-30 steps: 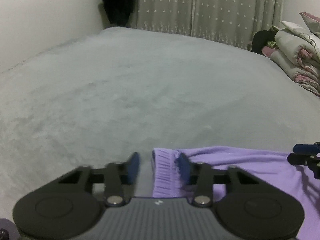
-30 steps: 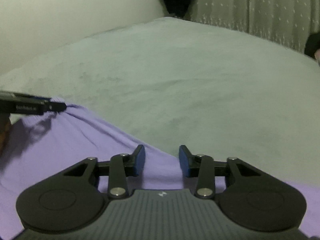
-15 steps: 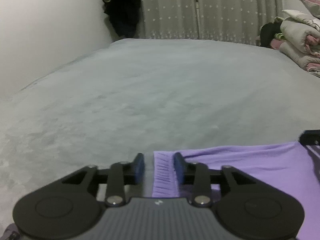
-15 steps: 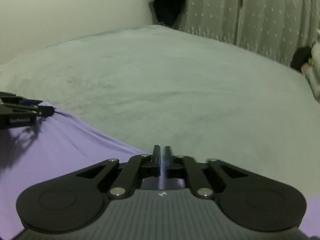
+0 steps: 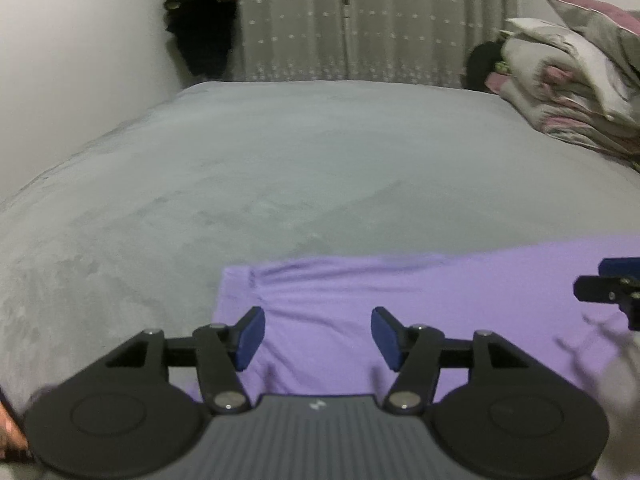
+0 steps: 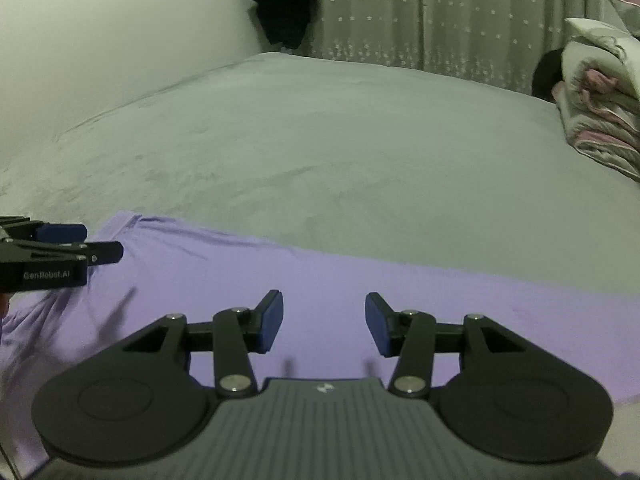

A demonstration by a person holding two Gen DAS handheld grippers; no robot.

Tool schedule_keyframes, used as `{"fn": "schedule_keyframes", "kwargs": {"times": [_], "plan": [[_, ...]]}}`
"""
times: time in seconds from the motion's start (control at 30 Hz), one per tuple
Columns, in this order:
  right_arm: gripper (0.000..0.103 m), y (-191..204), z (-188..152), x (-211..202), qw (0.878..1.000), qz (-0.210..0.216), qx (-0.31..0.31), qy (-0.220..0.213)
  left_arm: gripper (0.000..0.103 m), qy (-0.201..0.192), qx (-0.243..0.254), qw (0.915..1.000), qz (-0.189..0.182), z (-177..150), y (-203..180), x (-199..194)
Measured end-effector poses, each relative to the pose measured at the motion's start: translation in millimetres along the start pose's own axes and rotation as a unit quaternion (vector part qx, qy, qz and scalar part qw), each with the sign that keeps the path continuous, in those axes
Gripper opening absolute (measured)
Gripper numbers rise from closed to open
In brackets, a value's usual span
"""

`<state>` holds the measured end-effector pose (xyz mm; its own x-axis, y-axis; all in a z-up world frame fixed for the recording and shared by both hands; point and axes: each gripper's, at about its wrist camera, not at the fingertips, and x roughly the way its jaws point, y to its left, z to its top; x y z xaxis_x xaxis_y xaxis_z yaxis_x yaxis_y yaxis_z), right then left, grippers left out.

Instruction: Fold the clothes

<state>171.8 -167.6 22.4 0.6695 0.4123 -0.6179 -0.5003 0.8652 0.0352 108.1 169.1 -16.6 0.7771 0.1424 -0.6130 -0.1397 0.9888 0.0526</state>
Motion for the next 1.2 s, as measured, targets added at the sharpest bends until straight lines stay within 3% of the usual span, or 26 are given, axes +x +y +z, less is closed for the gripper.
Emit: {"fn": "schedule_keyframes", "kwargs": {"times": [0.43, 0.67, 0.93, 1.2], "plan": [[0.050, 8.8, -61.3, -75.1, 0.999, -0.026, 0.030, 0.009, 0.061, 0.013, 0.042, 0.9972, -0.060, -64.3, -33.6, -66.7], [0.050, 8.5, -97.4, -105.8, 0.998, -0.042, 0.049, 0.019, 0.061, 0.004, 0.064, 0.9941, -0.088, -82.4, -47.6, -93.0], [0.050, 2.0, -123.7, -113.9, 0.992, -0.071, 0.086, 0.065, 0.061, 0.024, 0.070, 0.9800, -0.185, -92.6, -94.2, -100.7], [0.050, -14.9, -125.9, -124.8, 0.984, -0.067, 0.155, 0.064, 0.060, 0.046, 0.055, 0.9690, -0.236, -99.2, -113.9, -92.2]]}}
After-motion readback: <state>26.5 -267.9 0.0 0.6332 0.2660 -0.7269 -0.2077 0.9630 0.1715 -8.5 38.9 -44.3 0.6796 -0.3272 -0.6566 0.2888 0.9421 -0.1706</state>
